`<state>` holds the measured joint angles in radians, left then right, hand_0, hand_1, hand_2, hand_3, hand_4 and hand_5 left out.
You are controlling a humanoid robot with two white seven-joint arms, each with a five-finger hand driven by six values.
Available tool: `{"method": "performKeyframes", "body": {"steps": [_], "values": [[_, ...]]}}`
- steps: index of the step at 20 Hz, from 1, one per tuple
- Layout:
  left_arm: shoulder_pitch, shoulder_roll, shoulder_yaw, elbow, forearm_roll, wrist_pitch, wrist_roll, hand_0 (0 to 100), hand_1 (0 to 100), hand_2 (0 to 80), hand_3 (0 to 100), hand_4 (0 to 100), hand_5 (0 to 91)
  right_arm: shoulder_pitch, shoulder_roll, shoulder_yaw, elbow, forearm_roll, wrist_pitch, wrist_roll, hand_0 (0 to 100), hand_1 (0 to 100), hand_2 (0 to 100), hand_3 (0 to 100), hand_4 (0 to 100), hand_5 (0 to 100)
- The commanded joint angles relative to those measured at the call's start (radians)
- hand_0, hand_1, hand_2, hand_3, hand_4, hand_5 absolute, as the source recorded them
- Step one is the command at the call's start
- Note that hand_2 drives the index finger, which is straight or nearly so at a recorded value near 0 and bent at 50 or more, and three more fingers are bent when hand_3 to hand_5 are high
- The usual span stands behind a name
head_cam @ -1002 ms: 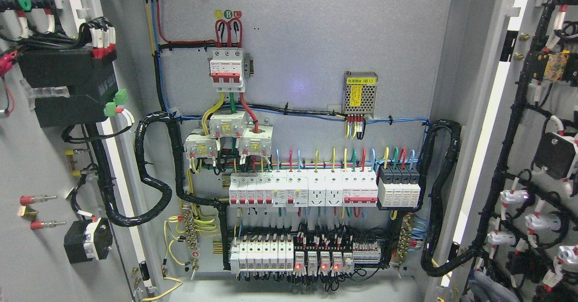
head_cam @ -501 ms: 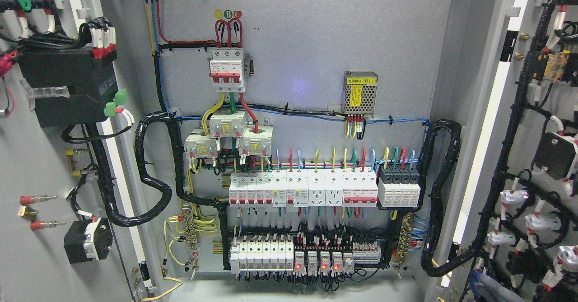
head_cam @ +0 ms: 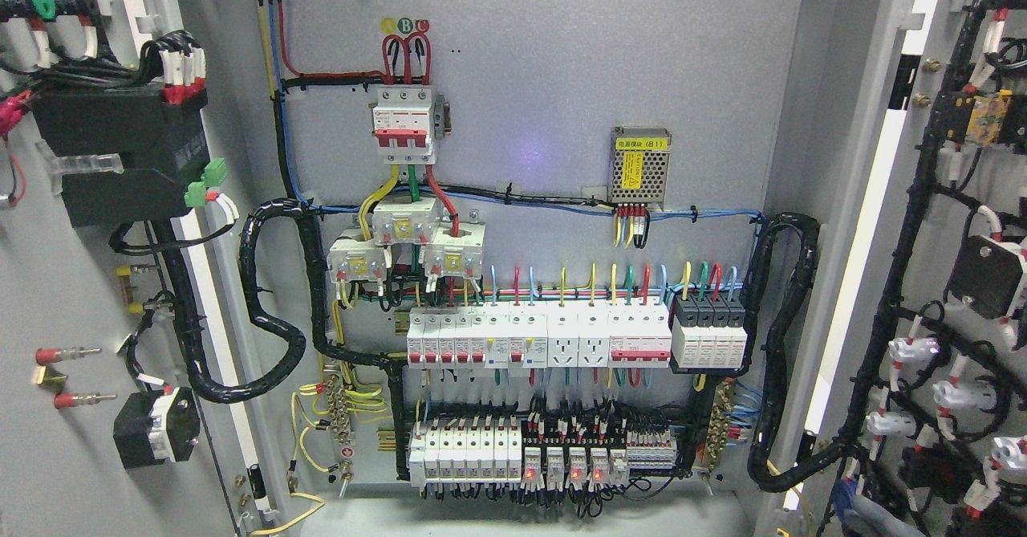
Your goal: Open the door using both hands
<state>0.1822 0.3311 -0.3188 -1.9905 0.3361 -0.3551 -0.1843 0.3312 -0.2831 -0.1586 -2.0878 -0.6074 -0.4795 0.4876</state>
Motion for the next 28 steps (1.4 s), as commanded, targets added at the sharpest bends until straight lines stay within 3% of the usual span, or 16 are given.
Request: {"method": "performKeyframes", "body": {"steps": [1, 7, 28], "values": [[-0.001, 0.035, 0.102, -0.068, 0.000, -0.010, 0.000, 0, 0, 0.0, 0, 0, 0.0, 0.002, -0.010, -0.002, -0.001, 0.000, -0.001, 0.000, 0, 0, 0, 0, 0, 0], [-0.001, 0.055, 0.204, -0.067, 0.006, -0.012, 0.000, 0, 0, 0.0, 0, 0, 0.0, 0.002, -0.010, -0.006, 0.000, 0.000, 0.001, 0.000, 0, 0, 0, 0, 0, 0], [-0.003, 0.057, 0.257, -0.068, 0.012, -0.036, 0.002, 0, 0, 0.0, 0, 0, 0.0, 0.046, 0.005, -0.082, 0.011, -0.068, 0.010, -0.001, 0, 0, 0, 0, 0, 0]]}}
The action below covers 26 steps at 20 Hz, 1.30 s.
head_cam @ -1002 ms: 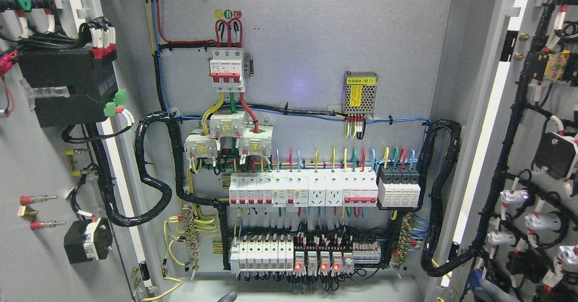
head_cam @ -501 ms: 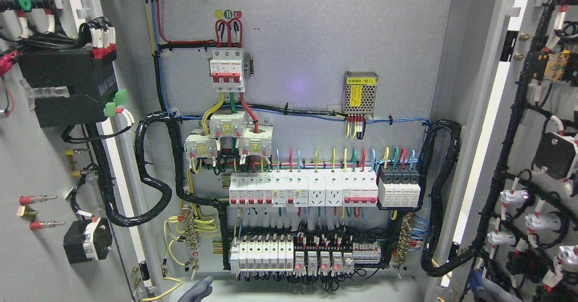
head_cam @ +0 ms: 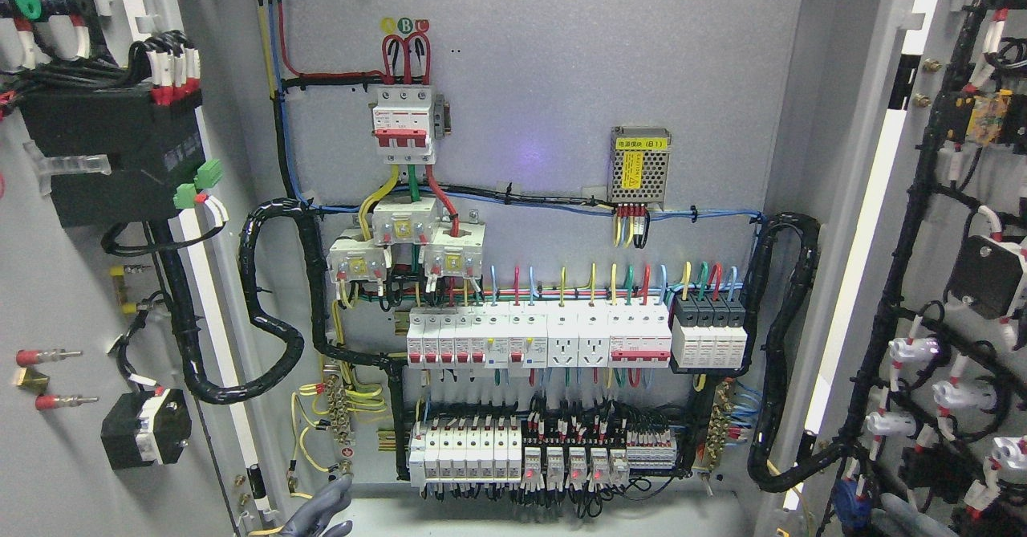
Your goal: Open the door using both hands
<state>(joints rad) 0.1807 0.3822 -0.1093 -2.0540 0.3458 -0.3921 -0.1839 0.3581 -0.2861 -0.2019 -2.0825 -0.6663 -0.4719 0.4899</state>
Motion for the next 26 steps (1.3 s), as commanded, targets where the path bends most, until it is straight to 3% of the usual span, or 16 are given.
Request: {"method": "performKeyframes", "body": {"steps": [1, 12, 17, 26], "values": [[-0.001, 0.006, 0.054, -0.005, 0.007, 0.001, 0.001, 0, 0, 0.0, 0, 0, 0.0, 0.019, 0.008, -0.040, 0.007, -0.009, 0.006, -0.005, 0, 0, 0, 0, 0, 0], [0.016, 0.014, 0.114, 0.005, 0.041, 0.002, 0.001, 0, 0, 0.0, 0, 0, 0.0, 0.010, -0.005, -0.054, 0.061, -0.044, 0.004, -0.004, 0, 0, 0, 0, 0, 0], [0.026, 0.014, 0.140, 0.008, 0.050, 0.002, 0.001, 0, 0, 0.0, 0, 0, 0.0, 0.007, -0.065, -0.088, 0.079, -0.050, -0.001, -0.001, 0, 0, 0, 0, 0, 0], [0.040, 0.044, 0.203, 0.008, 0.102, 0.002, 0.001, 0, 0, 0.0, 0, 0, 0.0, -0.014, -0.091, -0.126, 0.116, -0.067, -0.004, 0.002, 0, 0, 0, 0, 0, 0]]}}
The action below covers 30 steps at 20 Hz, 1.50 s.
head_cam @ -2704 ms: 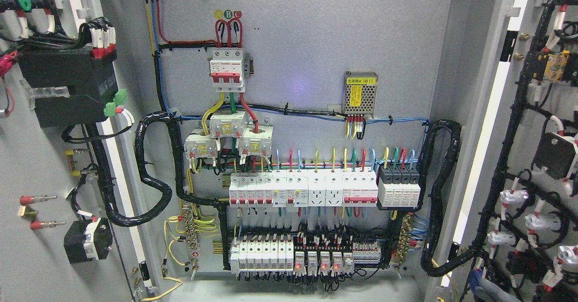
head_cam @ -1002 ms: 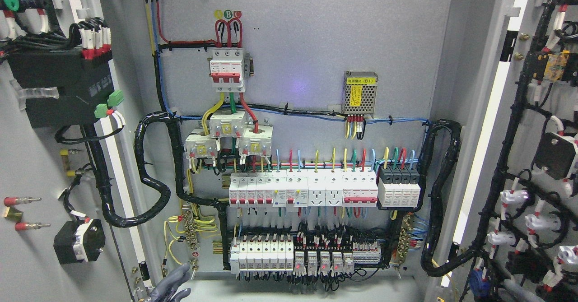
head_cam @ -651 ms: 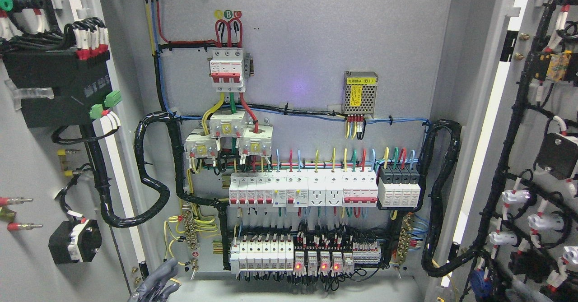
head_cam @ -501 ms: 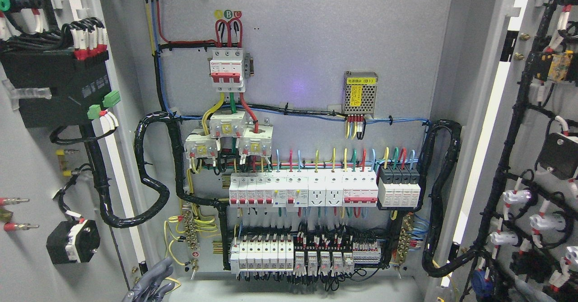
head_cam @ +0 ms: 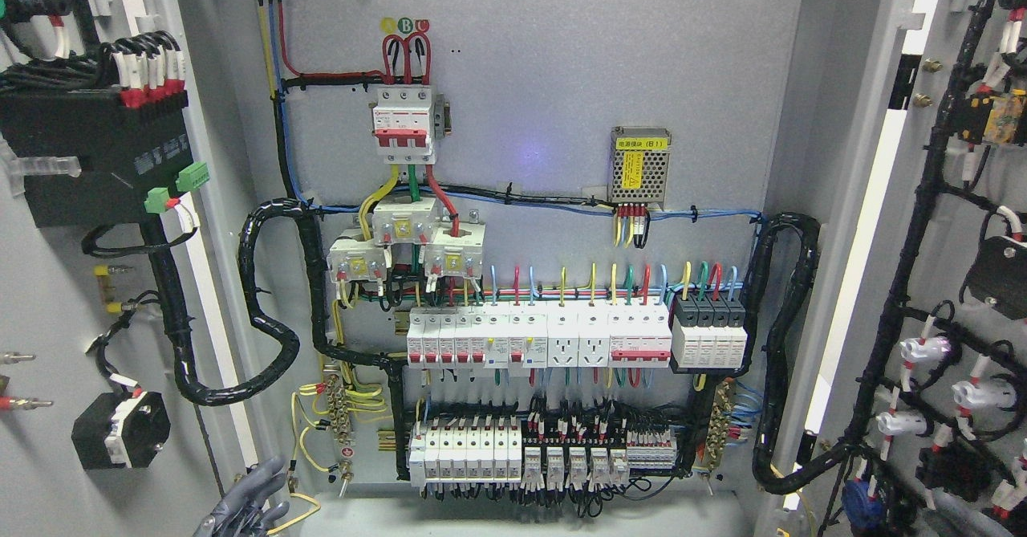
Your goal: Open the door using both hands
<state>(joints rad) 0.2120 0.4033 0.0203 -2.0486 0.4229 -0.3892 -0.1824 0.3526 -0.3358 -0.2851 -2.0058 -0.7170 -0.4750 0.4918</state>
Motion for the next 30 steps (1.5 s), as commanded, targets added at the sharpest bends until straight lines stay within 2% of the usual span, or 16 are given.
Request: {"method": "performKeyframes", "body": {"steps": [1, 6, 7, 9, 10, 17, 21, 27, 30], "values": [[0.010, 0.026, 0.079, 0.002, 0.028, 0.000, 0.000, 0, 0, 0.0, 0, 0, 0.0, -0.009, -0.042, -0.043, 0.041, -0.033, -0.002, 0.002, 0, 0, 0, 0, 0, 0], [0.026, 0.026, 0.107, 0.011, 0.045, 0.000, 0.000, 0, 0, 0.0, 0, 0, 0.0, -0.007, -0.043, -0.062, 0.041, -0.056, -0.004, 0.004, 0, 0, 0, 0, 0, 0], [0.035, 0.026, 0.121, 0.015, 0.045, 0.000, 0.000, 0, 0, 0.0, 0, 0, 0.0, -0.007, -0.042, -0.063, 0.041, -0.056, -0.004, 0.019, 0, 0, 0, 0, 0, 0], [0.049, 0.026, 0.144, 0.019, 0.050, 0.001, 0.000, 0, 0, 0.0, 0, 0, 0.0, -0.007, -0.042, -0.062, 0.042, -0.058, -0.004, 0.077, 0, 0, 0, 0, 0, 0], [0.052, 0.026, 0.150, 0.025, 0.059, 0.003, 0.000, 0, 0, 0.0, 0, 0, 0.0, -0.007, -0.042, -0.062, 0.042, -0.058, -0.004, 0.088, 0, 0, 0, 0, 0, 0], [0.079, 0.054, 0.242, 0.056, 0.149, 0.006, 0.000, 0, 0, 0.0, 0, 0, 0.0, -0.017, -0.042, -0.066, 0.102, -0.079, -0.002, 0.094, 0, 0, 0, 0, 0, 0], [0.089, 0.068, 0.286, 0.085, 0.186, 0.004, 0.000, 0, 0, 0.0, 0, 0, 0.0, -0.027, -0.074, -0.080, 0.133, -0.133, -0.002, 0.094, 0, 0, 0, 0, 0, 0], [0.090, 0.089, 0.339, 0.119, 0.241, 0.006, 0.000, 0, 0, 0.0, 0, 0, 0.0, -0.027, -0.086, -0.095, 0.159, -0.134, -0.004, 0.097, 0, 0, 0, 0, 0, 0], [0.089, 0.097, 0.354, 0.134, 0.263, 0.006, 0.000, 0, 0, 0.0, 0, 0, 0.0, -0.027, -0.097, -0.111, 0.165, -0.134, -0.004, 0.134, 0, 0, 0, 0, 0, 0]]}}
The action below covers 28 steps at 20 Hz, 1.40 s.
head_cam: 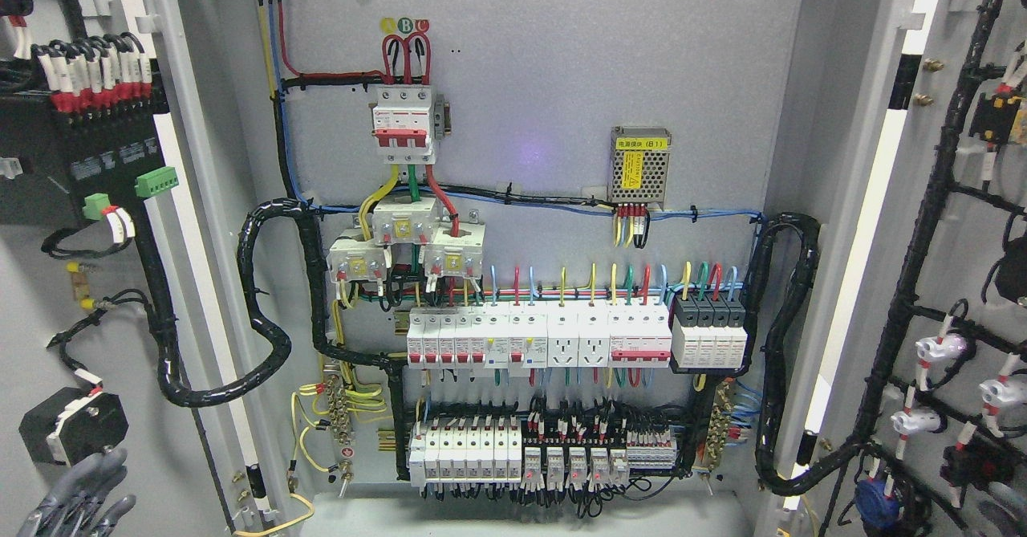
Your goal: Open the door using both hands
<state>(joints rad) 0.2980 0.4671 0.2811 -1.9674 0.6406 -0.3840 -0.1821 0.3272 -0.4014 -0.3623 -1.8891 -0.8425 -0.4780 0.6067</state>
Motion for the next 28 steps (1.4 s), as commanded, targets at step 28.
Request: {"method": "performKeyframes", "body": {"steps": [28], "values": [[-0.019, 0.088, 0.141, 0.234, 0.142, 0.005, 0.000, 0, 0, 0.0, 0, 0, 0.0, 0.030, -0.054, -0.083, 0.062, -0.076, -0.001, 0.070, 0, 0, 0, 0, 0, 0]]}}
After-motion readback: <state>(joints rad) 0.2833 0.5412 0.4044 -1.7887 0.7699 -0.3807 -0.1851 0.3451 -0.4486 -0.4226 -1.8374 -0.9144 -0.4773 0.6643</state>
